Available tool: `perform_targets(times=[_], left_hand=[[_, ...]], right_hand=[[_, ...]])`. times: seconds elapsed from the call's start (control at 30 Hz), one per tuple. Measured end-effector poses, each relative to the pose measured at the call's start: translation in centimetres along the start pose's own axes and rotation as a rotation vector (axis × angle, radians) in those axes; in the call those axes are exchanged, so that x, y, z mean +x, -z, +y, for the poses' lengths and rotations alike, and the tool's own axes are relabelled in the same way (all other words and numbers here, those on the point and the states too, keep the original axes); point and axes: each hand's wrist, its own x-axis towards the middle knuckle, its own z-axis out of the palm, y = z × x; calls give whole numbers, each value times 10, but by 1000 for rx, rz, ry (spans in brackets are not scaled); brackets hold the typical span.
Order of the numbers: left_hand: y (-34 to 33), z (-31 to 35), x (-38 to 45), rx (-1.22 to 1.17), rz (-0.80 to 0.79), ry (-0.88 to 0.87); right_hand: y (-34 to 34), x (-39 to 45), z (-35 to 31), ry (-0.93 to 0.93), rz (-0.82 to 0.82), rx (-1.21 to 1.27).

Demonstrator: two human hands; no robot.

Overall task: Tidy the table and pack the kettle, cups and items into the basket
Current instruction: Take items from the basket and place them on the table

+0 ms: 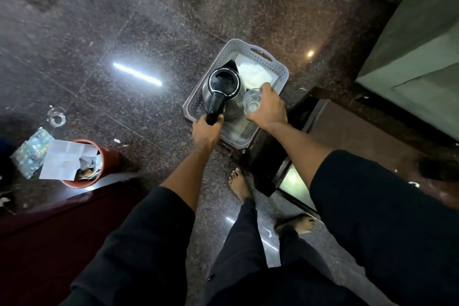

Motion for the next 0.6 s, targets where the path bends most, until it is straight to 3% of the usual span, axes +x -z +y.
perform_targets(times=[0.2, 0.3, 0.43, 0.53, 0.6], left_hand=[[-6, 11, -5, -20, 18, 162], [-12, 27, -33, 140, 267, 220], [-31, 56, -74, 276, 469, -132], [-50, 78, -100, 369, 428, -460], [-65, 92, -112, 424, 307, -659]], right_hand=[[14, -10, 4, 24, 0, 1], [25, -16, 9, 3, 14, 16], [42, -26, 17, -20, 26, 14], [56, -34, 27, -18, 36, 11], [65, -39, 39, -26, 73, 11]])
